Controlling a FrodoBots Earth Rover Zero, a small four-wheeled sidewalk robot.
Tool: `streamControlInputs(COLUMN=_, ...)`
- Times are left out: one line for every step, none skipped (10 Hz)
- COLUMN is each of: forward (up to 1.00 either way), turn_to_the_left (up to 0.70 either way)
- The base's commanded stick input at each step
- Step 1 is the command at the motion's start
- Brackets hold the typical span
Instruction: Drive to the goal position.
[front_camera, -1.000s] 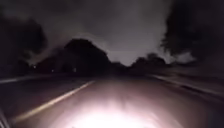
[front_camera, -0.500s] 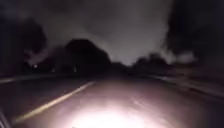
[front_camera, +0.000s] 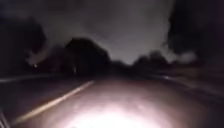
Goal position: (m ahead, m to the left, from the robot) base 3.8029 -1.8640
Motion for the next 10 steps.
streamControlInputs(forward=0.70, turn_to_the_left=0.00)
streamControlInputs(forward=0.70, turn_to_the_left=0.00)
streamControlInputs(forward=0.70, turn_to_the_left=0.00)
streamControlInputs(forward=0.70, turn_to_the_left=0.00)
streamControlInputs(forward=0.70, turn_to_the_left=0.00)
streamControlInputs(forward=0.70, turn_to_the_left=0.00)
streamControlInputs(forward=0.70, turn_to_the_left=0.00)
streamControlInputs(forward=0.70, turn_to_the_left=0.00)
streamControlInputs(forward=0.70, turn_to_the_left=0.00)
streamControlInputs(forward=0.70, turn_to_the_left=0.00)
